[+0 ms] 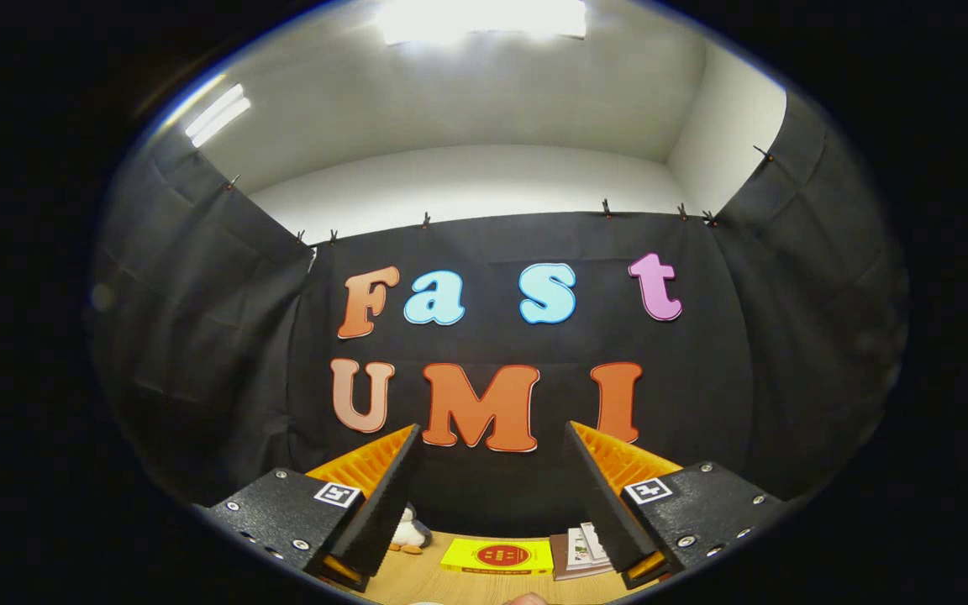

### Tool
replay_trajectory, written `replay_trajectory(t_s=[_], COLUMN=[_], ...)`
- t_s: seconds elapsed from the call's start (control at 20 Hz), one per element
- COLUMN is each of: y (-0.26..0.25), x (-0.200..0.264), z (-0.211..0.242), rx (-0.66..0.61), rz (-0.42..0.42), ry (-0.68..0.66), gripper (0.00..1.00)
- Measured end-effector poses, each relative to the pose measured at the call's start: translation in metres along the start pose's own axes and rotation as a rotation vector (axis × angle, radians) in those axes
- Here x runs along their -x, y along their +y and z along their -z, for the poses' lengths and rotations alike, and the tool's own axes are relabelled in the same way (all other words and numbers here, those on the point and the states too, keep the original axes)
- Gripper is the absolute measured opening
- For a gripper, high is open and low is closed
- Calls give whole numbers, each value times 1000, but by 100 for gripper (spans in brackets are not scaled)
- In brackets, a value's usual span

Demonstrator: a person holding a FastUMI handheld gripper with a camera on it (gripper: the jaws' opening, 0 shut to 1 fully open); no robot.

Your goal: Open the storage box then place both shoes into the box .Put the left shoe in first, then the right shoe, with the right side of both shoes facing outward in a uniform manner.

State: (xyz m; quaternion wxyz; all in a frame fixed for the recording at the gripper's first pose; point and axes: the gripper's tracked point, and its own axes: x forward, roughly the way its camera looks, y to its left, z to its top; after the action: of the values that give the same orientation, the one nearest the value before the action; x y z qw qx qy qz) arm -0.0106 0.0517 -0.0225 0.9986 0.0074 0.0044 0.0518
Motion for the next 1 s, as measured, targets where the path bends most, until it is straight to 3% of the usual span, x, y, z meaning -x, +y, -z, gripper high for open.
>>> replay_trajectory(t_s=[0.1, 0.4, 0.8, 1.0], y=[24, 68, 134, 163], x=[3, 15, 46, 69], z=[14, 61, 172, 224], rx=[-18, -54, 5, -82], rz=[-83, -191, -369, -439], ry=[30, 120, 487, 669], gripper=[98, 98, 99, 99])
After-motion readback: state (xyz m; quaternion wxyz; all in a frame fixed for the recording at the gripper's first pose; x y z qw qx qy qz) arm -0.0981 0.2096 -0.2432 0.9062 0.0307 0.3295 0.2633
